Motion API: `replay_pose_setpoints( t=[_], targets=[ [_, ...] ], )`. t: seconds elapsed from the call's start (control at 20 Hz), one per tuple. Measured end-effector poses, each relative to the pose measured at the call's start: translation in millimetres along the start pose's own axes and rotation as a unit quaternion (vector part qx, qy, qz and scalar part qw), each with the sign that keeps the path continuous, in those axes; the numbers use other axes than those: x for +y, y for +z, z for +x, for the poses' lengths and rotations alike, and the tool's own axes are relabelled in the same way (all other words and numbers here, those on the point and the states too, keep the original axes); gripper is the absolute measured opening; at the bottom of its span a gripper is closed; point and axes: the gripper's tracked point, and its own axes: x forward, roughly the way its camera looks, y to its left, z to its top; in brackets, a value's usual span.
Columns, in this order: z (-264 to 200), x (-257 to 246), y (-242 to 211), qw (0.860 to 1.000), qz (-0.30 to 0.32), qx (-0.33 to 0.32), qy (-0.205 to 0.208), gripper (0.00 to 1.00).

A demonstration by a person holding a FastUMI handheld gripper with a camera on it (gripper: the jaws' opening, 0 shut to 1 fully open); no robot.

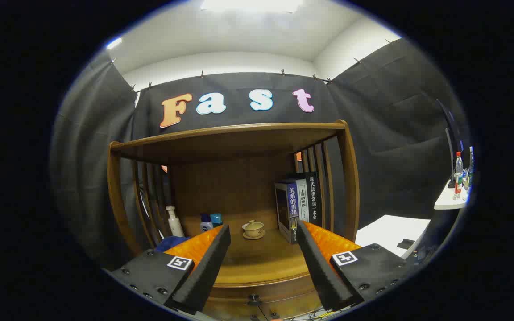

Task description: Pull open the drawer, take out the items inside it, and place them on the countertop above the cabinet.

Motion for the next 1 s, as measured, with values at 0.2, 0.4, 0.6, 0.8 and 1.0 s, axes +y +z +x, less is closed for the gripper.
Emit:
replay_pose_setpoints(
  t=[0.2, 0.4, 0.6, 0.8, 1.0],
  targets=[
    [-2.1, 3.2, -5.6, 1.000, 0.003, -0.002, 0.004, 0.98],
    [-2.2, 5.8, -18.1, 1.000, 0.018, 0.010, 0.010, 0.98],
    [-2.4, 12.2, -20.3, 1.000, 0.013, 0.015, 0.014, 0.98],
    [-3.1, 16.1, -24.8, 1.000, 0.011, 0.019, 0.014, 0.98],
    [-10.6, 20.2, -28.2, 1.000, 0.020, 0.013, 0.013, 0.98]
  ],
)
